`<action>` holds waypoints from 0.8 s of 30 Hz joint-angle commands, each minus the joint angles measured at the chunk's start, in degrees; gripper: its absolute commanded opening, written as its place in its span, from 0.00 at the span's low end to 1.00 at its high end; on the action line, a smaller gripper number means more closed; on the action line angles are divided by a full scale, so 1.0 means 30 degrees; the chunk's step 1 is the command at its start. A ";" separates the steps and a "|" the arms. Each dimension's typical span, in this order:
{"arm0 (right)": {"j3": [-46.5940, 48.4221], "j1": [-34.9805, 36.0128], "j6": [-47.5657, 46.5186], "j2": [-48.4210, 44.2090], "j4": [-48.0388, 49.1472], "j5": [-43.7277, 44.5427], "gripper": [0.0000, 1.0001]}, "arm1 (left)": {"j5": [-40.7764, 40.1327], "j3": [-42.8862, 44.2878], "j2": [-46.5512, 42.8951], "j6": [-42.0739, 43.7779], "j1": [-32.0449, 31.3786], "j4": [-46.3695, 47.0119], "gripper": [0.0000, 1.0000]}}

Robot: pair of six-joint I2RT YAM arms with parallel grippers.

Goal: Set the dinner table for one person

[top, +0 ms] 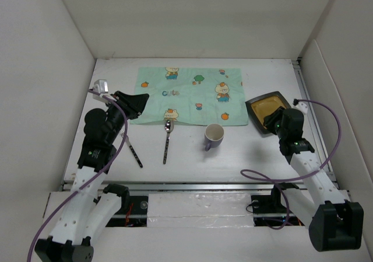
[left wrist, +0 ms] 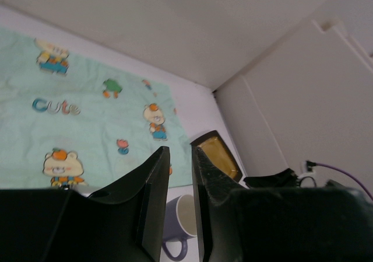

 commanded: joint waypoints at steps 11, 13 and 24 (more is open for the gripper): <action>-0.0981 -0.9914 0.5535 0.5475 0.4051 -0.4867 0.59 | 0.1204 0.1797 -0.2514 0.7471 -0.2857 -0.5278 0.35; -0.0834 -0.9915 0.5828 0.6353 0.4607 -0.5252 0.60 | 0.1027 0.1798 -0.2718 0.7706 -0.3239 -0.5453 0.35; 0.0193 -1.0267 0.7616 1.0423 0.6185 -0.6481 0.56 | -0.0496 0.2003 -0.3364 0.7941 -0.4149 -0.6157 0.35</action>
